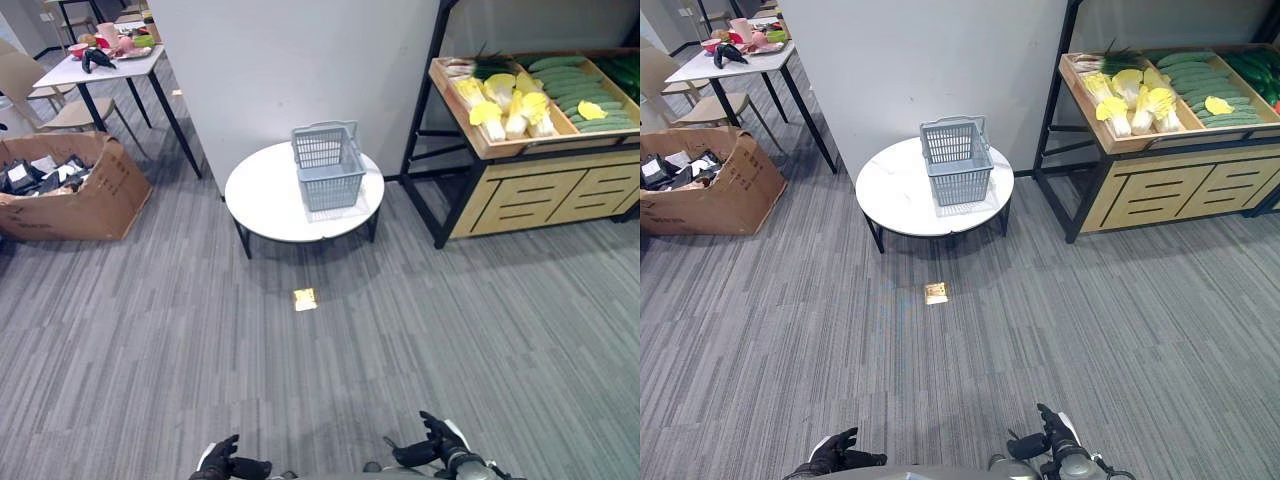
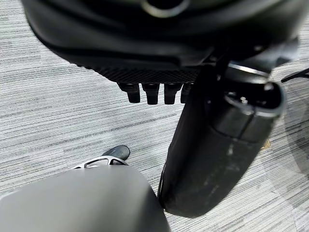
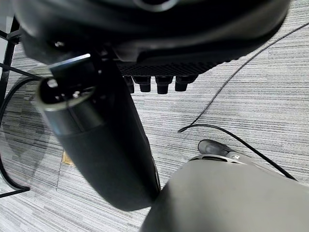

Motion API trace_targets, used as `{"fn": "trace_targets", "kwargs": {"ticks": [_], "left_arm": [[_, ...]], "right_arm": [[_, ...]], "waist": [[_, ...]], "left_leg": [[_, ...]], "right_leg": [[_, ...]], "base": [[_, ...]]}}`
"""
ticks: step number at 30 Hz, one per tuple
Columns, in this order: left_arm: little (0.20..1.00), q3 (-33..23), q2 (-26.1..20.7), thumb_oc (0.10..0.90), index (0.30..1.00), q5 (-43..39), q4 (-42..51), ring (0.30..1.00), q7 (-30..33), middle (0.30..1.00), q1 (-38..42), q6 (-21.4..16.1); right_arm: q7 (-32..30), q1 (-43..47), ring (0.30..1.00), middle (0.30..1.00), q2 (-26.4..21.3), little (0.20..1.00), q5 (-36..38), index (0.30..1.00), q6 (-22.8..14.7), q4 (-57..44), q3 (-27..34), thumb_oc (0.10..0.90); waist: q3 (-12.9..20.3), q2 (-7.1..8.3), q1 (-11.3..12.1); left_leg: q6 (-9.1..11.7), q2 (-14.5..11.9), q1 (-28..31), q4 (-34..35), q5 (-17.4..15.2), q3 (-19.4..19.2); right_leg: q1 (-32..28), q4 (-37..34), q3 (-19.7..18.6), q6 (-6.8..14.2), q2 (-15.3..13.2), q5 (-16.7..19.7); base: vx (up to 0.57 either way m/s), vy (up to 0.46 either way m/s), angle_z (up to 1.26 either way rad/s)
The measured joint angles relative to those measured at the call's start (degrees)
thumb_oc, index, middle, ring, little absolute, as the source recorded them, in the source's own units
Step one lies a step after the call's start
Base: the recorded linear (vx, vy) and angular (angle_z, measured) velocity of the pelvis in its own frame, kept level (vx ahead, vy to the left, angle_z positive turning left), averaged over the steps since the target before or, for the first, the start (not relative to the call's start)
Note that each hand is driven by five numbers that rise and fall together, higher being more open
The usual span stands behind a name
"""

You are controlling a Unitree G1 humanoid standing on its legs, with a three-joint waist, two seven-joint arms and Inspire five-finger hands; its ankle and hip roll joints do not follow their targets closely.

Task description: Get the vegetables into the basket

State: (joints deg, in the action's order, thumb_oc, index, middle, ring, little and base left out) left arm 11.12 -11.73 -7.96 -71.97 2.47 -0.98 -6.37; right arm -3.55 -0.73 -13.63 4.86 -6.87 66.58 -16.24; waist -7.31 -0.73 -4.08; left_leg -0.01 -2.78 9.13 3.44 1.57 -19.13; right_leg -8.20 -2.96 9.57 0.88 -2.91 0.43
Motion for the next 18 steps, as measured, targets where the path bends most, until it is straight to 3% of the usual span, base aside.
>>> {"fn": "trace_targets", "kwargs": {"ticks": [18], "left_arm": [[1.0,-0.02,0.56,0.9,1.0,-1.64,-0.98,1.0,0.7,1.0,0.16,0.15]], "right_arm": [[-0.7,0.07,1.0,1.0,0.04,1.0,0.54,1.0,0.11,1.36,2.26,0.9]], "waist": [[-0.03,-0.79,0.04]], "left_leg": [[0.0,-0.13,-0.24,0.03,0.0,0.08]], "right_leg": [[0.0,-0.56,0.07,-0.1,0.14,0.01]], "base": [[0.0,0.0,0.0]]}}
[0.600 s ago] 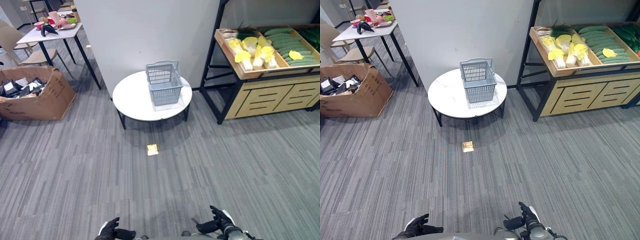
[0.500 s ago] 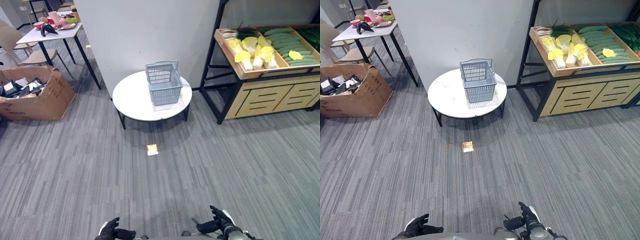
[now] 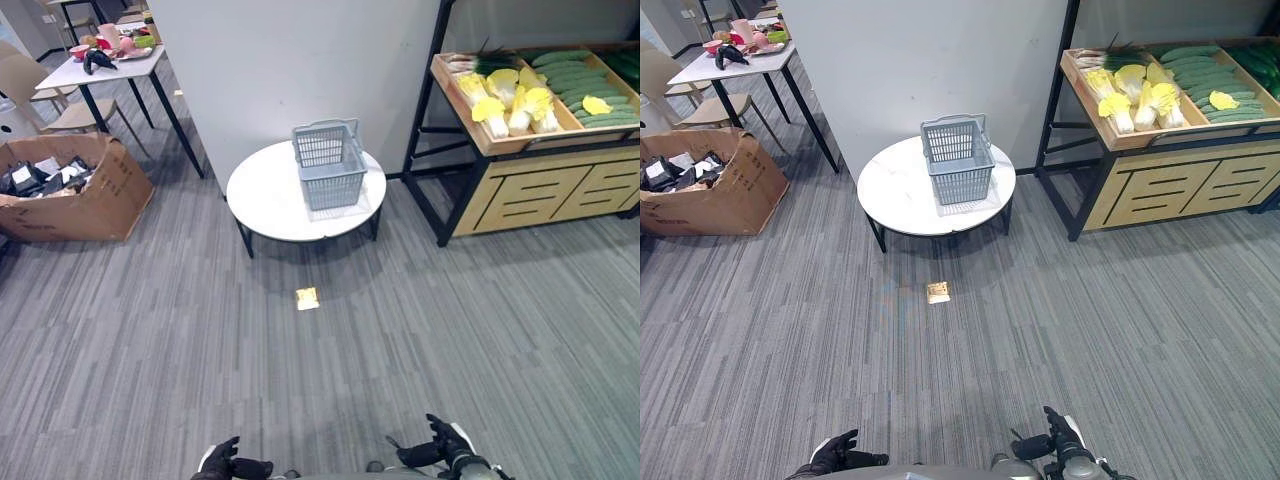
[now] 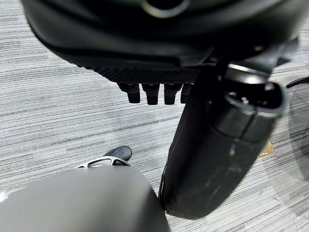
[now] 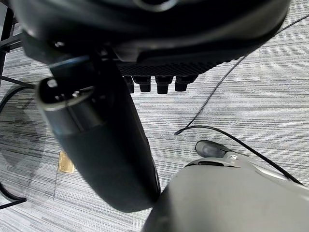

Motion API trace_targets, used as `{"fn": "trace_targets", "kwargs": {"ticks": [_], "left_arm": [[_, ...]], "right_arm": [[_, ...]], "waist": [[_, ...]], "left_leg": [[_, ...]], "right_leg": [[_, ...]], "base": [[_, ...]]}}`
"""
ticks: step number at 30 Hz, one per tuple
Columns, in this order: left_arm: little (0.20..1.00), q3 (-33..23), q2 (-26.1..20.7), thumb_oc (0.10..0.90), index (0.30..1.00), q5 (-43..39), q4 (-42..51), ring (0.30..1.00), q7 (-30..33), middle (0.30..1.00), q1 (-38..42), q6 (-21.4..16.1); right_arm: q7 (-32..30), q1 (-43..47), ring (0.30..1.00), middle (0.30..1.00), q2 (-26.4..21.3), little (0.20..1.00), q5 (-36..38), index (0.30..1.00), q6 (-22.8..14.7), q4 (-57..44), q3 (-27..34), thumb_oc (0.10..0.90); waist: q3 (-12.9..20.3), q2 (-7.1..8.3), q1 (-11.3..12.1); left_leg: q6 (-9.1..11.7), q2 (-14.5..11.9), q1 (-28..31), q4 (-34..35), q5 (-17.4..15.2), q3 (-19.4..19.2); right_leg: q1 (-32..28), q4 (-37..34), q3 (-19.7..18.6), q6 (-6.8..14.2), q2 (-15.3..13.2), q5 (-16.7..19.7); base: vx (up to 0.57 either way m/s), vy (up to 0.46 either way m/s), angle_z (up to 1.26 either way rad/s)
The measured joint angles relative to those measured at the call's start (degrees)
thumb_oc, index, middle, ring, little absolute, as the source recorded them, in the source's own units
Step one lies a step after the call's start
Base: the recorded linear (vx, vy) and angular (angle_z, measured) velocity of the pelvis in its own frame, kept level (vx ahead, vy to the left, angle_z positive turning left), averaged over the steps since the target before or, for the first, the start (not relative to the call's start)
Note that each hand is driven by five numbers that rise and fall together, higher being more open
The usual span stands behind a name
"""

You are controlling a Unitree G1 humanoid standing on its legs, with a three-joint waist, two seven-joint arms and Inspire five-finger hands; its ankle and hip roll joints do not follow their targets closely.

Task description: Get the vegetables into the basket

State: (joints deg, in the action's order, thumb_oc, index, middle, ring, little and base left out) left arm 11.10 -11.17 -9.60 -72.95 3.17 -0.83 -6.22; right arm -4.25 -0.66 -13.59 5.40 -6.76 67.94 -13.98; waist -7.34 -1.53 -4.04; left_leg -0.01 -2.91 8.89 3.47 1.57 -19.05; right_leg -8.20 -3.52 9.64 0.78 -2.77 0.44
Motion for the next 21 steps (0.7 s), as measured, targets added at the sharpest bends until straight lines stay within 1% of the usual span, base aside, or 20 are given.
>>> {"fn": "trace_targets", "kwargs": {"ticks": [6,11,12,14,16,17,18,19,20,21], "left_arm": [[1.0,0.02,0.03,0.9,1.0,-0.52,0.05,1.0,0.28,1.0,0.08,0.04],[1.0,0.17,0.14,0.9,1.0,-0.84,0.3,1.0,0.58,1.0,0.42,0.09],[1.0,0.51,0.19,0.9,1.0,-1.28,0.33,1.0,0.65,1.0,1.04,0.16],[1.0,0.49,0.23,0.9,1.0,-1.43,0.31,1.0,0.64,1.0,2.1,0.24],[1.0,0.5,0.2,0.9,1.0,-1.67,0.27,1.0,0.69,1.0,3.23,0.25],[1.0,0.41,0.15,0.9,1.0,-1.7,0.25,1.0,0.68,1.0,3.76,0.27],[1.0,0.4,0.12,0.9,1.0,-1.76,0.27,1.0,0.73,1.0,4.05,0.25],[1.0,0.14,-0.1,0.9,1.0,-2.22,0.3,1.0,0.79,1.0,4.3,0.17],[1.0,-0.57,-0.63,0.9,1.0,-3.3,0.99,1.0,0.82,1.0,4.98,-0.25],[1.0,-0.9,-0.89,0.9,1.0,-4.2,1.47,1.0,0.67,1.0,5.5,-0.36]], "right_arm": [[-0.48,0.02,1.0,1.0,0.0,1.0,0.02,1.0,0.03,0.01,0.0,0.9],[-0.68,0.4,1.0,1.0,-0.48,1.0,0.02,1.0,0.12,0.02,-0.11,0.9],[-0.69,0.97,1.0,1.0,-0.99,1.0,0.01,1.0,0.15,-0.15,-0.63,0.9],[-0.68,1.92,1.0,1.0,-1.38,1.0,0.01,1.0,0.31,-0.12,-0.63,0.9],[-0.71,3.18,1.0,1.0,-1.62,1.0,0.03,1.0,0.23,-0.3,-0.47,0.9],[-0.72,3.6,1.0,1.0,-1.73,1.0,0.04,1.0,0.25,-0.24,-0.47,0.9],[-0.73,4.0,1.0,1.0,-1.77,1.0,0.09,1.0,0.09,-0.2,-0.39,0.9],[-0.74,4.7,1.0,1.0,-1.64,1.0,0.09,1.0,0.05,-0.09,-0.45,0.9],[-0.74,5.17,1.0,1.0,-1.33,1.0,0.07,1.0,0.03,-0.08,-0.52,0.9],[-0.74,5.17,1.0,1.0,-1.41,1.0,0.07,1.0,0.02,-0.01,-0.45,0.9]], "waist": [[0.0,-0.01,0.0],[-0.29,-0.37,0.02],[-0.7,-0.67,-0.03],[-1.56,-0.8,-0.01],[-2.92,-0.61,-0.1],[-3.55,-0.56,-0.08],[-4.23,-0.54,0.07],[-5.22,-0.14,0.15],[-6.35,1.21,0.91],[-6.75,1.91,1.6]], "left_leg": [[0.0,0.0,-0.32,-0.01,0.0,0.05],[0.03,-0.02,-1.21,-0.14,0.04,0.16],[0.02,-0.2,-2.65,-0.72,0.04,0.28],[-0.06,-0.29,-3.79,-1.23,0.2,0.41],[0.03,-0.54,-5.33,-2.66,0.09,0.65],[0.15,-0.93,-6.12,-3.65,0.04,0.7],[1.01,-1.4,-6.53,-4.94,-0.16,0.83],[2.45,-2.1,-7.71,-7.96,-0.95,1.15],[3.42,-2.56,-10.75,-14.41,-0.97,3.1],[4.26,-2.66,-13.13,-18.52,-0.55,5.19]], "right_leg": [[0.29,0.0,0.0,-0.02,-0.01,0.01],[1.14,0.42,0.06,-0.03,0.01,0.03],[3.43,2.76,0.05,-0.19,-0.12,-0.63],[4.77,3.89,0.07,-0.21,-0.14,-0.94],[7.19,6.76,-0.01,-0.45,-0.45,-2.16],[7.87,7.64,0.02,-0.63,-0.23,-2.77],[8.26,8.79,0.1,-0.97,0.08,-4.06],[8.58,9.89,-0.32,-1.61,0.31,-4.96],[8.79,10.32,-0.56,-2.38,-0.21,-5.28],[8.9,10.25,-0.84,-2.81,-0.5,-5.55]], "base": [[0.0,-0.005,0.0],[-0.04,-0.025,0.01],[-0.05,-0.05,0.03],[-0.02,-0.057,0.03],[0.03,-0.128,0.03],[0.05,-0.224,0.04],[0.05,-0.232,0.04],[0.08,-0.155,0.03],[0.06,-0.112,0.02],[0.14,-0.027,0.0]]}}
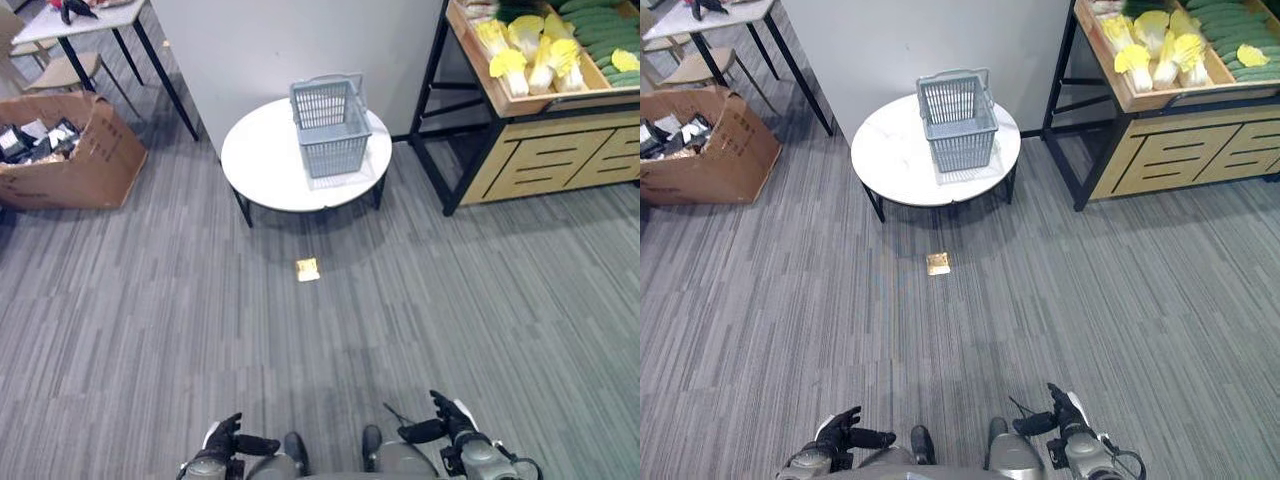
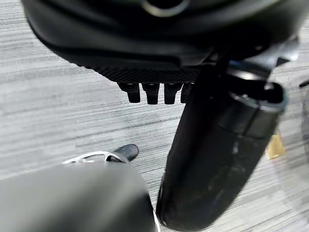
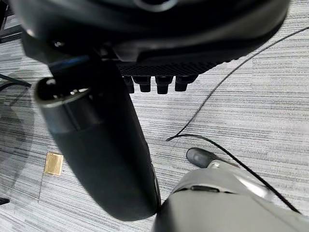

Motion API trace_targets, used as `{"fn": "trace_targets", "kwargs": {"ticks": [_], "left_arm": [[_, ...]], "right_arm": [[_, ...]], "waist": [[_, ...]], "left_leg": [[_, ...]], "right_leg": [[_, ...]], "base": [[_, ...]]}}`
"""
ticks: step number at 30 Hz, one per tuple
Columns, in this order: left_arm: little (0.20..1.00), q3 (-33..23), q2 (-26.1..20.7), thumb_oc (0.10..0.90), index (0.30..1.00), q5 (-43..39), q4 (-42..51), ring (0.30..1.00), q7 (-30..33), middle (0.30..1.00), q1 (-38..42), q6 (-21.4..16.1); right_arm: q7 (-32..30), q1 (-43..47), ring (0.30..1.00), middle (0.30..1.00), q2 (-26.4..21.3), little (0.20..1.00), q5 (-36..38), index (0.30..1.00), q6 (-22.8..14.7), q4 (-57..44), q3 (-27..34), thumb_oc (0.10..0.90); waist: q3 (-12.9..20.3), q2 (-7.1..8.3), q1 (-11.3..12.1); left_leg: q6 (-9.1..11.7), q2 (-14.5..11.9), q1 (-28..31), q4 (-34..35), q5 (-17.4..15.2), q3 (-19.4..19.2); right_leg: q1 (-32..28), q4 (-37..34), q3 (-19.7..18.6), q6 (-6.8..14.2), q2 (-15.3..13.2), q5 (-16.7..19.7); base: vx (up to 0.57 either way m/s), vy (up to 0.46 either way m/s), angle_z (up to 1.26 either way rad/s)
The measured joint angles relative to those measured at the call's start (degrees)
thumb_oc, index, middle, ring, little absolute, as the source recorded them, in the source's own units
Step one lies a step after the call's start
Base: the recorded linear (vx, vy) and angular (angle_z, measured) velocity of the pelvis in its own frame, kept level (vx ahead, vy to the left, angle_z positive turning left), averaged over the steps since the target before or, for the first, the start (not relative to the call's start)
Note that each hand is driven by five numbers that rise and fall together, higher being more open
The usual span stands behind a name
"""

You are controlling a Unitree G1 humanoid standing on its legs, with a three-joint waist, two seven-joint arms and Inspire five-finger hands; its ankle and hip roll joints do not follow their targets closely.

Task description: Get the vegetables into the basket

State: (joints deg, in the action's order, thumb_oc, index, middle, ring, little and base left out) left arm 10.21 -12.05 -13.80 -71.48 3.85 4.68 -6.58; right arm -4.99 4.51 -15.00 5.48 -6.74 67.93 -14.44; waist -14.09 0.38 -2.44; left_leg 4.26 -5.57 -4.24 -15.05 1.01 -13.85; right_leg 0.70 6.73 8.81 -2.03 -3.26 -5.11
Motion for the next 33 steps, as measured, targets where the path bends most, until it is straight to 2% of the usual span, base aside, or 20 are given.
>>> {"fn": "trace_targets", "kwargs": {"ticks": [1,3,6,9,10,11,13,14,17,19,20,21,23,24,25,26,27,29,30,33], "left_arm": [[1.0,-0.22,-0.31,0.9,1.0,-0.93,1.6,1.0,-0.04,1.0,0.62,-0.2],[1.0,-0.09,-0.02,0.9,1.0,-0.97,1.72,1.0,0.0,1.0,0.64,-0.14],[1.0,0.4,0.91,0.9,1.0,-1.3,2.2,1.0,-0.02,1.0,1.19,-0.05],[1.0,1.34,1.21,0.9,1.0,-2.02,1.9,1.0,0.09,1.0,1.61,-0.19],[1.0,1.05,1.55,0.9,1.0,-2.03,2.05,1.0,0.14,1.0,2.07,-0.15],[1.0,0.91,1.57,0.9,1.0,-2.04,1.97,1.0,0.14,1.0,2.1,-0.12],[1.0,0.48,2.41,0.9,1.0,-1.97,1.17,1.0,0.17,1.0,1.82,-0.01],[1.0,0.49,2.17,0.9,1.0,-1.98,1.01,1.0,0.3,1.0,2.18,0.09],[1.0,0.77,1.85,0.9,1.0,-1.99,2.06,1.0,0.82,1.0,2.78,0.15],[1.0,1.54,0.68,0.9,1.0,-2.0,3.05,1.0,1.07,1.0,3.33,0.17],[1.0,1.6,0.27,0.9,1.0,-2.01,3.98,1.0,1.09,1.0,3.33,0.09],[1.0,1.79,-0.14,0.9,1.0,-2.0,4.16,1.0,1.1,1.0,3.32,-0.04],[1.0,1.57,-0.88,0.9,1.0,-2.04,5.29,1.0,1.13,1.0,3.25,-0.04],[1.0,1.67,-0.88,0.9,1.0,-2.03,5.58,1.0,1.16,1.0,2.66,0.1],[1.0,1.58,-0.82,0.9,1.0,-2.04,5.92,1.0,1.14,1.0,2.16,0.23],[1.0,1.48,-0.72,0.9,1.0,-2.03,5.98,1.0,1.12,1.0,0.97,0.65],[1.0,1.45,-1.12,0.9,1.0,-2.03,5.39,1.0,1.12,1.0,0.71,0.84],[1.0,1.35,-1.5,0.9,1.0,-2.03,3.86,1.0,1.12,1.0,1.08,1.08],[1.0,1.08,-1.64,0.9,1.0,-2.03,3.01,1.0,1.1,1.0,1.36,1.02],[1.0,0.27,-0.63,0.9,1.0,-2.0,0.8,1.0,1.03,1.0,0.66,1.1]], "right_arm": [[-0.01,0.27,1.0,1.0,-0.41,1.0,0.0,1.0,0.12,0.59,-0.12,0.9],[-0.57,0.68,1.0,1.0,-1.0,1.0,0.01,1.0,0.21,1.22,-0.12,0.9],[-1.24,-0.2,1.0,1.0,-2.34,1.0,0.01,1.0,0.95,1.23,-0.1,0.9],[-1.38,-0.88,1.0,1.0,-2.92,1.0,-0.02,1.0,1.46,1.23,-0.22,0.9],[-1.67,-0.56,1.0,1.0,-3.1,1.0,-0.02,1.0,1.75,1.35,-0.11,0.9],[-1.71,-0.49,1.0,1.0,-2.98,1.0,-0.02,1.0,1.74,1.37,-0.1,0.9],[-1.85,-0.62,1.0,1.0,-3.11,1.0,-0.02,1.0,1.14,1.23,0.0,0.9],[-2.02,-0.62,1.0,1.0,-2.39,1.0,-0.02,1.0,1.19,1.21,-0.04,0.9],[-2.14,-0.05,1.0,1.0,-1.62,1.0,0.1,1.0,0.99,-0.73,-0.3,0.9],[-2.84,0.73,1.0,1.0,-2.01,1.0,0.1,1.0,0.78,-3.3,0.11,0.9],[-2.95,1.46,1.0,1.0,-2.11,1.0,0.05,1.0,0.76,-3.44,0.16,0.9],[-2.92,2.18,1.0,1.0,-1.9,1.0,0.02,1.0,0.84,-3.47,0.02,0.9],[-2.74,2.93,1.0,1.0,-0.46,1.0,0.02,1.0,0.83,-3.81,-0.06,0.9],[-2.47,3.11,1.0,1.0,-0.23,1.0,0.02,1.0,0.86,-4.02,-0.36,0.9],[-2.21,3.13,1.0,1.0,-0.24,1.0,-0.02,1.0,0.81,-5.06,-0.86,0.9],[-1.72,2.46,1.0,1.0,-0.01,1.0,0.0,1.0,0.55,-7.23,-0.9,0.9],[-1.15,2.8,1.0,1.0,0.11,1.0,0.43,1.0,0.29,-9.0,-0.76,0.9],[-1.35,3.63,1.0,1.0,0.28,1.0,1.28,1.0,0.29,-8.87,-0.56,0.9],[-1.48,3.97,1.0,1.0,0.53,1.0,1.41,1.0,0.46,-7.63,-0.59,0.9],[-1.5,4.08,1.0,1.0,1.34,1.0,1.8,1.0,0.14,-7.65,-0.54,0.9]], "waist": [[-0.63,1.0,0.45],[-1.05,0.57,0.01],[-1.68,-0.17,-0.41],[-2.11,-0.62,0.01],[-2.29,-1.12,0.42],[-2.17,-1.31,0.38],[-0.91,-2.31,0.17],[-0.69,-0.94,-0.1],[-0.64,-0.45,0.04],[-0.76,0.36,0.03],[-0.86,0.6,0.32],[-0.98,0.39,0.65],[-1.57,0.76,2.08],[-1.92,0.16,2.63],[-2.55,-0.73,2.63],[-3.01,-2.13,1.79],[-3.32,-2.15,0.87],[-3.82,-0.94,-0.64],[-3.81,0.99,-0.82],[-3.35,2.04,-2.24]], "left_leg": [[0.52,-0.13,-3.48,-5.44,-0.03,4.49],[0.96,-1.28,-4.57,-3.06,0.49,7.02],[0.82,-4.47,-4.53,10.72,3.34,5.53],[2.43,-5.05,-4.69,17.29,5.73,5.93],[2.0,-5.4,-5.44,20.09,7.54,6.31],[2.25,-5.18,-5.39,20.22,8.23,6.45],[1.22,-3.73,-3.16,19.34,9.66,5.06],[1.14,-1.78,-2.73,19.05,9.46,4.48],[-2.81,0.92,-1.43,19.59,7.64,0.8],[-5.6,3.74,0.77,19.62,5.3,-0.01],[-6.57,4.78,1.98,19.54,4.36,-0.2],[-7.13,5.34,2.83,19.14,3.41,-0.1],[-8.23,6.36,4.11,16.89,0.23,-0.59],[-8.96,6.48,5.37,17.16,-0.92,-0.83],[-9.34,6.51,7.37,18.47,-1.28,-0.78],[-9.35,6.37,9.37,19.99,-1.56,-0.88],[-9.06,6.6,9.81,20.0,-2.55,-0.79],[-7.21,7.47,10.97,19.87,-2.4,0.24],[-5.48,8.47,13.1,19.86,-4.02,0.96],[-3.84,8.23,16.68,19.57,-7.28,3.52]], "right_leg": [[-0.03,-0.17,-0.11,-0.23,-0.44,0.82],[-1.14,-0.77,-0.09,-0.24,-0.2,0.83],[-1.56,-3.04,-0.62,0.1,0.54,1.01],[-2.78,-4.89,-2.01,0.47,0.96,1.78],[-4.1,-6.69,-3.25,0.2,1.13,2.64],[-5.23,-7.86,-3.85,0.96,1.08,2.63],[-8.65,-9.63,-6.82,4.97,-0.72,1.47],[-8.48,-8.41,-7.29,5.79,-2.87,0.51],[-0.07,6.8,-7.05,5.85,-6.09,0.1],[8.96,26.16,-6.44,6.64,-10.0,1.77],[10.9,30.86,-4.5,7.29,-12.18,2.95],[11.63,32.27,-3.83,7.4,-12.77,2.93],[11.98,32.17,-2.8,7.93,-13.65,8.18],[12.13,34.09,-2.41,9.48,-14.31,10.75],[14.12,37.6,-2.07,9.57,-14.86,12.56],[16.96,38.66,-0.64,9.82,-14.57,6.53],[19.33,29.83,3.55,9.72,-14.33,3.2],[19.98,20.12,6.74,10.12,-14.25,3.83],[20.32,7.01,8.53,10.44,-14.11,6.91],[20.13,-4.0,6.38,10.8,-13.52,11.05]], "base": [[0.08,0.035,-0.01],[0.17,0.094,0.0],[0.31,0.206,-0.09],[0.25,0.163,-0.18],[0.32,0.249,-0.44],[0.5,0.468,-0.99],[0.3,0.358,-0.85],[0.15,0.242,-0.38],[0.15,0.292,-0.39],[0.18,0.322,-0.01],[0.25,0.333,0.13],[0.27,0.308,0.15],[0.29,0.221,-0.06],[0.33,0.126,-0.3],[0.33,0.068,-0.34],[0.37,-0.015,-0.2],[0.34,-0.059,0.06],[0.42,-0.132,0.46],[0.52,-0.172,0.43],[0.46,-0.161,0.42]]}}
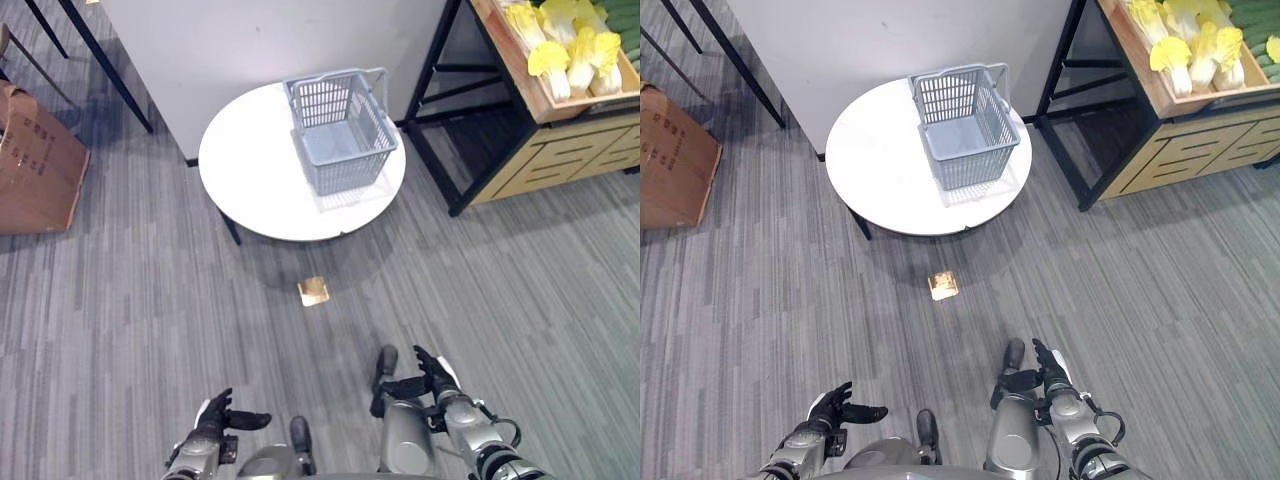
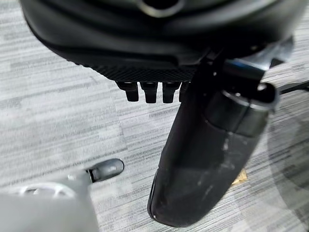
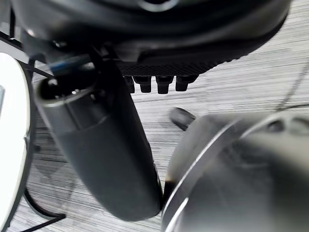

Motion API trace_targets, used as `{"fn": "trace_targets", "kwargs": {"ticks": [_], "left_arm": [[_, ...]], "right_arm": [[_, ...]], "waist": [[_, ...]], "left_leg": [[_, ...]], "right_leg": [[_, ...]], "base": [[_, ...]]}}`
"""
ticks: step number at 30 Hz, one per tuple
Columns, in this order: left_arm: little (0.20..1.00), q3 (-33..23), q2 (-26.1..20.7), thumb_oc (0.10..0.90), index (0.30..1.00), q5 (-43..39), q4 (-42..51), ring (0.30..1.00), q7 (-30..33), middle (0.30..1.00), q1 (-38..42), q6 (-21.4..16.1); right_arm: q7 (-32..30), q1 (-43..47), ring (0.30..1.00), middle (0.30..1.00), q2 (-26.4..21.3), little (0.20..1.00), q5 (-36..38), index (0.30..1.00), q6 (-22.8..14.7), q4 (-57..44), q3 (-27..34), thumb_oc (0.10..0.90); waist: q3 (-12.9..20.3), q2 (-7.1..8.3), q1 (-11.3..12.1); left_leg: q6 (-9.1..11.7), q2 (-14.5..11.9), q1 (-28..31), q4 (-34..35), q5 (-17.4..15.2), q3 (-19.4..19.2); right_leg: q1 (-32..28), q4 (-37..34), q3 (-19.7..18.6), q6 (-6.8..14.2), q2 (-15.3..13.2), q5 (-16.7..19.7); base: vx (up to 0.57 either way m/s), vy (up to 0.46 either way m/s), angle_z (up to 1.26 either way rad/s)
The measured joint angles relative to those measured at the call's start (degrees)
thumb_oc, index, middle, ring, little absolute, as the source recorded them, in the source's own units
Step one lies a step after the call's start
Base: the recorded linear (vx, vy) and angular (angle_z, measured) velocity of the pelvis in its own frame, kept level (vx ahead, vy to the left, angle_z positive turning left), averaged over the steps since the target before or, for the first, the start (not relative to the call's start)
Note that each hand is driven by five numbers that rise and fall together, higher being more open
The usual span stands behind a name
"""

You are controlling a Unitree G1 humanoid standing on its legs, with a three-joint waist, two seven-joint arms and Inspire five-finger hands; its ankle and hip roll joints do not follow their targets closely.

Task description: Get the vegetables into the basket

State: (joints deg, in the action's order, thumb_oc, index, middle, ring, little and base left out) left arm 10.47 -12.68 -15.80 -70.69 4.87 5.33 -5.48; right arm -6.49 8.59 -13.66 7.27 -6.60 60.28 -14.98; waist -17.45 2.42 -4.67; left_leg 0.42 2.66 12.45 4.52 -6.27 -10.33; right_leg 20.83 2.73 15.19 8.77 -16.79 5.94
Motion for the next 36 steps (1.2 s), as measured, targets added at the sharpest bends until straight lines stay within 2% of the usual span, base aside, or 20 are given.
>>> {"fn": "trace_targets", "kwargs": {"ticks": [3,4,6,7,9,11,12,13,14,15,16,20,21,22,24,26,28,29,32,36], "left_arm": [[1.0,0.05,0.34,0.9,1.0,-0.01,0.14,1.0,-0.15,1.0,-2.03,0.01],[1.0,0.06,0.72,0.9,1.0,0.0,0.04,1.0,-0.14,1.0,-1.95,0.0],[1.0,0.01,1.77,0.9,1.0,-0.02,0.02,1.0,-0.17,1.0,-2.27,-0.07],[1.0,0.05,2.94,0.9,1.0,-0.02,0.04,1.0,-0.4,1.0,-2.13,-0.41],[1.0,-0.14,3.9,0.9,1.0,-0.04,0.25,1.0,-0.55,1.0,-1.99,-0.51],[1.0,-0.58,4.95,0.9,1.0,-0.08,0.6,1.0,-0.67,1.0,-1.53,-0.57],[1.0,-0.43,5.29,0.9,1.0,-0.41,1.59,1.0,-0.96,1.0,-0.71,-0.59],[1.0,-0.36,5.38,0.9,1.0,-0.91,1.7,1.0,-1.24,1.0,-0.04,-0.91],[1.0,-0.36,5.5,0.9,1.0,-1.19,1.68,1.0,-1.25,1.0,0.16,-1.12],[1.0,-0.32,5.5,0.9,1.0,-1.19,1.99,1.0,-1.45,1.0,0.67,-1.1],[1.0,0.03,5.5,0.9,1.0,-1.33,2.86,1.0,-1.34,1.0,0.99,-0.97],[1.0,1.19,4.95,0.9,1.0,-1.95,5.71,1.0,-1.24,1.0,1.62,-1.91],[1.0,1.2,4.75,0.9,1.0,-2.3,5.76,1.0,-1.05,1.0,1.67,-1.85],[1.0,1.18,4.51,0.9,1.0,-2.3,5.5,1.0,-0.99,1.0,1.57,-1.8],[1.0,1.08,4.36,0.9,1.0,-2.34,5.1,1.0,-0.88,1.0,0.91,-1.68],[1.0,1.06,4.23,0.9,1.0,-2.93,6.39,1.0,-0.89,1.0,1.54,-1.87],[1.0,1.12,4.6,0.9,1.0,-2.95,5.44,1.0,-1.03,1.0,0.79,-1.69],[1.0,1.16,5.1,0.9,1.0,-2.93,5.35,1.0,-1.02,1.0,0.86,-1.73],[1.0,1.1,3.38,0.9,1.0,-2.93,5.34,1.0,-0.84,1.0,2.69,-1.56],[1.0,1.08,0.82,0.9,1.0,-2.95,5.23,1.0,0.21,1.0,2.35,-1.54]], "right_arm": [[0.1,-0.53,1.0,1.0,0.83,1.0,0.2,1.0,-0.16,-0.12,-0.1,0.9],[0.09,-0.67,1.0,1.0,0.75,1.0,0.47,1.0,-0.16,0.39,0.19,0.9],[0.13,-0.52,1.0,1.0,0.2,1.0,0.4,1.0,0.11,1.18,0.43,0.9],[0.22,-0.04,1.0,1.0,-1.03,1.0,0.38,1.0,0.26,0.8,0.35,0.9],[0.28,0.62,1.0,1.0,-2.25,1.0,0.38,1.0,0.14,0.51,0.3,0.9],[0.22,0.27,1.0,1.0,-4.32,1.0,0.37,1.0,-0.05,-0.61,-0.96,0.9],[0.01,-0.13,1.0,1.0,-5.39,1.0,0.39,1.0,-0.18,-0.23,-1.04,0.9],[-0.12,-0.36,1.0,1.0,-5.47,1.0,0.39,1.0,-0.15,1.03,-1.38,0.9],[-0.22,0.07,1.0,1.0,-5.6,1.0,0.39,1.0,0.1,2.09,-1.63,0.9],[-0.55,-0.68,1.0,1.0,-6.06,1.0,0.42,1.0,-0.21,2.27,-1.48,0.9],[-0.8,-1.38,1.0,1.0,-6.17,1.0,0.42,1.0,-0.36,2.7,-1.03,0.9],[-1.17,-2.53,1.0,1.0,-6.27,1.0,0.42,1.0,0.09,4.18,-0.53,0.9],[-1.17,-2.85,1.0,1.0,-5.9,1.0,0.41,1.0,0.13,4.43,-0.45,0.9],[-1.15,-2.7,1.0,1.0,-5.7,1.0,0.4,1.0,0.19,4.53,-0.47,0.9],[-1.31,-2.56,1.0,1.0,-5.31,1.0,0.35,1.0,0.18,4.94,-0.38,0.9],[-1.43,-3.72,1.0,1.0,-5.56,1.0,0.32,1.0,0.44,5.29,0.0,0.9],[-1.48,-4.93,1.0,1.0,-6.32,1.0,0.22,1.0,0.23,4.57,0.03,0.9],[-1.52,-5.74,1.0,1.0,-7.28,1.0,0.07,1.0,0.28,4.49,0.18,0.9],[-1.6,-6.81,1.0,1.0,-5.71,1.0,-0.12,1.0,0.96,4.58,1.12,0.9],[-2.49,-6.03,1.0,1.0,-4.99,1.0,-0.68,1.0,1.04,4.3,1.14,0.9]], "waist": [[0.2,0.03,-1.06],[0.11,-0.66,-0.97],[1.21,-2.52,-0.55],[2.13,-3.87,-0.81],[2.33,-4.38,-0.7],[2.5,-4.61,-1.25],[2.42,-4.31,-1.08],[1.94,-3.43,-0.82],[1.9,-3.16,-0.68],[1.72,-2.57,-1.45],[1.24,-1.83,-1.59],[0.92,-1.49,-0.93],[1.2,-2.13,-0.71],[0.87,-2.16,-0.46],[0.49,-2.78,0.12],[-0.39,-3.4,0.76],[0.15,-4.48,0.03],[0.27,-6.12,-0.59],[-0.96,-4.23,0.01],[-1.76,-2.73,0.95]], "left_leg": [[2.5,-2.13,4.35,-0.29,-3.09,2.21],[3.85,-3.89,5.76,-1.09,-4.01,2.56],[4.99,-7.02,5.32,-4.26,-3.73,1.93],[6.79,-10.29,2.56,-10.22,-2.49,2.54],[7.79,-11.81,1.57,-13.93,0.43,2.34],[9.42,-13.72,-0.64,-18.97,4.79,4.43],[9.88,-14.29,-4.14,-25.52,8.3,5.8],[9.71,-14.61,-6.55,-30.57,9.71,6.07],[10.15,-14.59,-7.49,-32.21,9.15,6.51],[9.88,-14.65,-8.98,-32.18,9.27,5.04],[9.26,-15.04,-10.12,-31.98,8.53,3.74],[9.09,-14.45,-15.31,-19.78,7.97,-0.01],[8.96,-14.65,-14.78,-7.02,8.92,-1.49],[8.68,-14.94,-15.2,-2.19,10.1,-1.35],[9.97,-16.36,-17.63,1.01,12.79,-0.04],[8.65,-16.61,-18.64,-1.97,15.12,0.2],[7.76,-14.81,-17.05,-3.81,15.6,-0.13],[6.01,-14.44,-16.52,-3.52,15.62,-1.15],[2.65,-9.55,-15.51,-2.19,13.56,-3.25],[0.34,-5.72,-14.27,-1.76,11.98,-4.25]], "right_leg": [[-2.58,1.99,-2.6,-0.73,1.84,0.42],[-3.52,3.44,-2.48,-2.24,2.94,4.21],[-3.81,6.5,-1.47,-5.1,5.21,4.65],[-3.75,9.2,0.08,-7.18,6.95,1.52],[-3.86,11.43,0.92,-9.48,8.47,-1.02],[-4.74,13.55,2.25,-10.65,9.26,-4.55],[-6.18,13.17,2.87,-11.62,9.53,-6.23],[-7.87,12.14,2.98,-11.97,9.56,-6.68],[-8.62,11.93,2.85,-12.01,9.71,-6.69],[-11.6,10.12,3.52,-13.76,9.66,-7.99],[-13.3,7.88,4.52,-13.32,9.78,-8.19],[-16.4,3.46,5.01,-12.84,11.31,-7.81],[-17.41,0.66,4.38,-10.9,12.79,-7.58],[-17.72,0.13,4.09,-11.62,13.62,-6.68],[-18.9,-1.99,2.08,-10.4,15.54,-6.88],[-20.95,-2.32,0.23,-10.46,16.29,-6.83],[-22.04,-1.4,-1.69,-9.42,15.79,-7.29],[-21.38,0.17,-2.35,-8.33,15.65,-7.93],[-18.5,5.61,-3.96,-5.7,10.29,-9.69],[-18.65,6.62,-4.98,-4.07,6.39,-10.4]], "base": [[0.29,-0.146,0.47],[0.24,-0.191,0.45],[0.27,-0.288,0.21],[0.25,-0.289,0.02],[0.21,-0.268,-0.09],[0.19,-0.296,0.11],[0.17,-0.229,0.29],[0.16,-0.183,0.16],[0.19,-0.173,0.16],[0.19,-0.121,0.27],[0.19,-0.055,0.4],[0.23,0.082,0.12],[0.26,0.147,-0.29],[0.28,0.143,-0.48],[0.2,0.13,-0.61],[0.21,0.229,-0.77],[0.12,0.22,-0.56],[0.07,0.197,-0.11],[0.05,0.207,-0.1],[0.03,0.152,-0.03]]}}
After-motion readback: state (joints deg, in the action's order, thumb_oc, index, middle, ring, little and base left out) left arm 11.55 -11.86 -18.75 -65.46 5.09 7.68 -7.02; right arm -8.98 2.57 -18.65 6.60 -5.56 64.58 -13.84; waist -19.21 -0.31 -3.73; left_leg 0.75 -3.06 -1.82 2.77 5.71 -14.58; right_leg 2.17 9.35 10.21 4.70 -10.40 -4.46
